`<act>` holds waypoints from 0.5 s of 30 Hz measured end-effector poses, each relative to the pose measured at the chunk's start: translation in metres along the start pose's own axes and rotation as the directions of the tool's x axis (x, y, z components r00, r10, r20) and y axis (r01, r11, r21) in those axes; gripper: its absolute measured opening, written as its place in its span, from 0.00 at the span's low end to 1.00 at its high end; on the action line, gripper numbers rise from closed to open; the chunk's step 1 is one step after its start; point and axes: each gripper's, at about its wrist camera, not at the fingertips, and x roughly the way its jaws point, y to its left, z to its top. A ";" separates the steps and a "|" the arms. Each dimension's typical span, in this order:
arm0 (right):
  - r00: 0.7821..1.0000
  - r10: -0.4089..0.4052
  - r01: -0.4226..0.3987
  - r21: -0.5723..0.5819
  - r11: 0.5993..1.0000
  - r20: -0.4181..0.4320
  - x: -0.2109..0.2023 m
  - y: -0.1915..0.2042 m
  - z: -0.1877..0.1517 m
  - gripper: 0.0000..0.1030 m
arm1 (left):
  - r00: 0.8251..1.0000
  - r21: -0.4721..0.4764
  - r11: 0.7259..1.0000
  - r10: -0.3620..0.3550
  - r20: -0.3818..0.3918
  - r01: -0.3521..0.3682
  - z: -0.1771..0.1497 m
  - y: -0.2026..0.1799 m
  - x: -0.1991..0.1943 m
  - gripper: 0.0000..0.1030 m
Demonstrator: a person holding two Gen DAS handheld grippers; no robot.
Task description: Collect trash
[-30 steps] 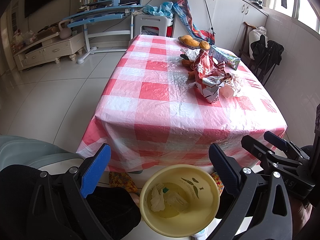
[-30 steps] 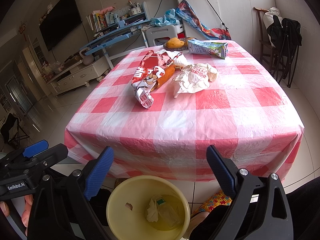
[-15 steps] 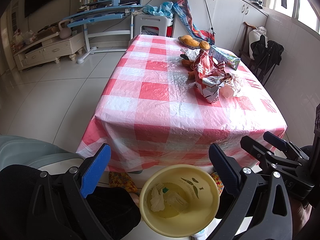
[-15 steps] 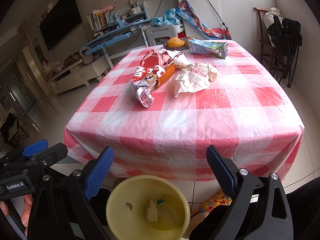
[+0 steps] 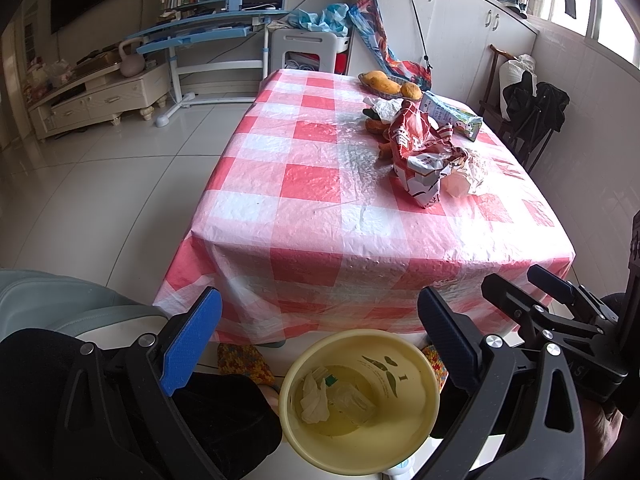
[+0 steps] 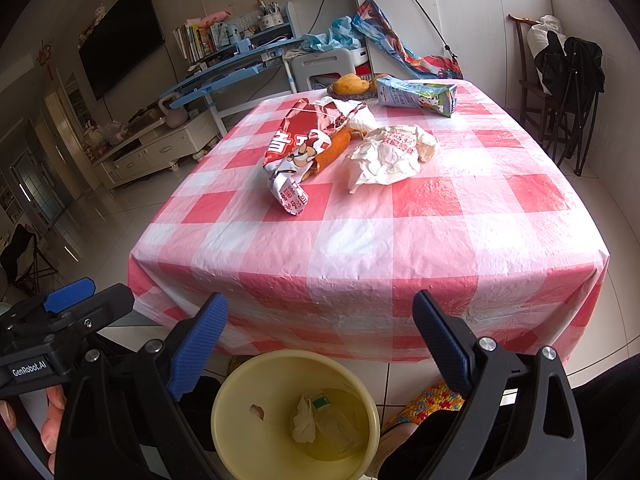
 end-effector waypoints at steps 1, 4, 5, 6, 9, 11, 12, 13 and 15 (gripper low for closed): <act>1.000 0.000 0.000 0.000 1.000 0.001 0.000 0.000 0.000 0.87 | 1.000 0.000 1.000 0.000 0.000 0.000 0.000 0.000 0.000 0.92; 1.000 0.000 0.000 -0.001 1.000 -0.001 0.000 0.000 0.000 0.87 | 1.000 -0.001 1.000 0.002 -0.002 -0.002 0.001 -0.001 0.001 0.92; 1.000 0.000 0.000 -0.001 1.000 0.000 0.000 0.000 -0.001 0.87 | 1.000 -0.002 1.000 0.002 -0.002 -0.002 0.001 -0.001 0.001 0.92; 1.000 0.000 0.000 -0.001 1.000 0.000 0.000 0.000 0.000 0.87 | 1.000 -0.003 1.000 0.003 -0.003 -0.003 0.001 -0.001 0.002 0.92; 1.000 0.000 0.000 -0.001 1.000 -0.001 0.000 0.000 0.000 0.87 | 1.000 -0.003 1.000 0.003 -0.003 -0.003 0.001 -0.001 0.002 0.92; 1.000 0.000 0.000 -0.001 1.000 -0.001 0.000 0.000 0.000 0.87 | 1.000 -0.004 1.000 0.003 -0.003 -0.003 0.001 -0.001 0.002 0.92; 1.000 0.000 0.000 -0.001 1.000 -0.001 0.000 0.000 0.000 0.87 | 1.000 -0.003 1.000 0.002 -0.002 -0.002 0.001 -0.001 0.002 0.92; 1.000 0.000 0.000 -0.001 1.000 -0.001 0.000 0.000 0.000 0.87 | 1.000 -0.003 1.000 0.002 -0.002 -0.002 0.001 0.000 0.002 0.92; 1.000 0.000 0.000 -0.001 1.000 -0.002 0.000 0.000 0.000 0.87 | 1.000 -0.003 1.000 0.002 -0.002 -0.002 0.001 -0.001 0.002 0.92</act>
